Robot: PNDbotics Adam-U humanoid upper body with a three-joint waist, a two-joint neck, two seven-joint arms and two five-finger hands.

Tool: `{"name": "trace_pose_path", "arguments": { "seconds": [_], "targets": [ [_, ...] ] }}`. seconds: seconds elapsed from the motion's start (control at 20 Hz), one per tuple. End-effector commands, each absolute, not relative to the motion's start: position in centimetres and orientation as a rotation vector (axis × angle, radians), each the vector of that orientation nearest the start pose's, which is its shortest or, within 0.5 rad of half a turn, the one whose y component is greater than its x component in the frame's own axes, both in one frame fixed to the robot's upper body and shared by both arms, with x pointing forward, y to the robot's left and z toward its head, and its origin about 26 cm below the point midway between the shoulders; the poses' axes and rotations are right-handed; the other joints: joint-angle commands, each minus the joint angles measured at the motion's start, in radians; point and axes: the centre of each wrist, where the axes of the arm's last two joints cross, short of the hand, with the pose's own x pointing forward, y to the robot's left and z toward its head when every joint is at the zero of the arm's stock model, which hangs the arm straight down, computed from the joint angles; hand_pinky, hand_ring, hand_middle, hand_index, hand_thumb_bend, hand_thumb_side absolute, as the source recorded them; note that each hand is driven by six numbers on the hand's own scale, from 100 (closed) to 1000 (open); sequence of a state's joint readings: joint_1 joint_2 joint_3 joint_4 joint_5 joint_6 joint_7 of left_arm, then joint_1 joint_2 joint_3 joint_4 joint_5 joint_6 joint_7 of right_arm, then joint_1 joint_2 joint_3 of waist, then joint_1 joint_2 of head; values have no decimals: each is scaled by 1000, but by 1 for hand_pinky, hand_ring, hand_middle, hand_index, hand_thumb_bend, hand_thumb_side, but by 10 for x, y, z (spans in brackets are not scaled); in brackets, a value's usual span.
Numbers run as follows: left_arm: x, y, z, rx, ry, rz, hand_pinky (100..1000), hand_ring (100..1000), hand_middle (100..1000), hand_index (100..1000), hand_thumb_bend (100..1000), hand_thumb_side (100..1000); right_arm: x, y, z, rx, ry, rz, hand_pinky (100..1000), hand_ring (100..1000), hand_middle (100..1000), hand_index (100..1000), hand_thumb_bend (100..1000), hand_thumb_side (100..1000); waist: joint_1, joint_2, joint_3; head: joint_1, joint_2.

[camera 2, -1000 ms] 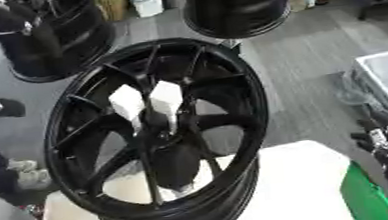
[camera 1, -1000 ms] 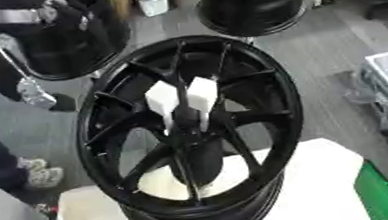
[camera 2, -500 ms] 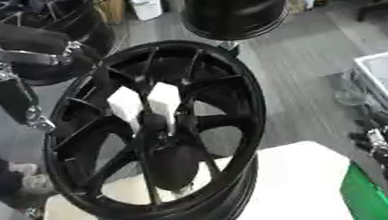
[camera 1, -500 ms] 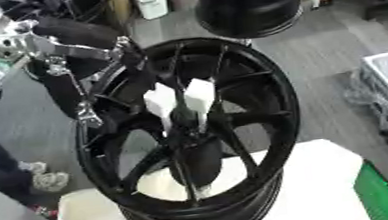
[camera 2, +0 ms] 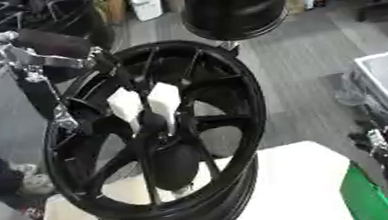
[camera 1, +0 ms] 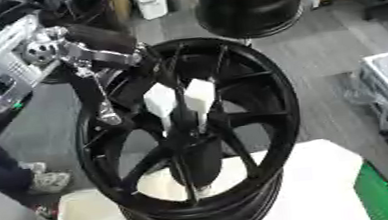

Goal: Pull the pin out of the wheel hub.

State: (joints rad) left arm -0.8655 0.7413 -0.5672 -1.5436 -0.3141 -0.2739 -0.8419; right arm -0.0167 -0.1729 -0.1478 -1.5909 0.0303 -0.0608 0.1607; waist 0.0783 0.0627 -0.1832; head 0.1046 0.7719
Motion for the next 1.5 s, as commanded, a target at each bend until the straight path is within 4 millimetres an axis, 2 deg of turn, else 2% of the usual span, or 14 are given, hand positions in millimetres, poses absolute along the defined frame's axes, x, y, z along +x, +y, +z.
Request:
{"name": "trace_pose_path", "arguments": {
  "seconds": [0.05, 0.45, 0.85, 0.95, 1.15, 1.35, 1.5],
  "targets": [
    [397, 219, 253, 308, -1296, -2355, 783, 751, 764, 862, 507, 155, 279, -325, 19, -163, -1672, 213, 871, 812, 877, 1000, 100, 800, -5, -18, -1, 3, -2],
    [412, 216, 237, 302, -1255, -2353, 770, 724, 724, 828, 482, 152, 279, -324, 19, -157, -1674, 213, 871, 812, 877, 1000, 100, 800, -5, -17, -6, 4, -2],
    [419, 218, 231, 282, -1251, -2316, 731, 620, 557, 699, 355, 100, 279, -323, 19, -154, -1674, 213, 871, 812, 877, 1000, 100, 800, -6, -17, -5, 5, -2],
    [420, 218, 233, 269, -1267, -2296, 720, 586, 502, 644, 295, 100, 279, -324, 19, -154, -1674, 213, 872, 812, 877, 1000, 100, 800, -7, -16, -4, 4, -2],
    [420, 220, 236, 228, -1305, -2251, 709, 550, 429, 567, 238, 100, 279, -324, 19, -154, -1674, 212, 871, 812, 877, 1000, 100, 800, -8, -17, -4, 4, -2],
    [419, 224, 246, 210, -1342, -2209, 710, 546, 402, 542, 223, 100, 279, -324, 18, -154, -1674, 210, 872, 812, 877, 1000, 100, 801, -8, -17, -3, 3, -2],
    [415, 234, 262, 230, -1375, -2176, 716, 556, 410, 550, 233, 100, 279, -324, 18, -155, -1673, 208, 871, 812, 877, 1000, 100, 801, -8, -18, -1, 2, -2]
  ]
}}
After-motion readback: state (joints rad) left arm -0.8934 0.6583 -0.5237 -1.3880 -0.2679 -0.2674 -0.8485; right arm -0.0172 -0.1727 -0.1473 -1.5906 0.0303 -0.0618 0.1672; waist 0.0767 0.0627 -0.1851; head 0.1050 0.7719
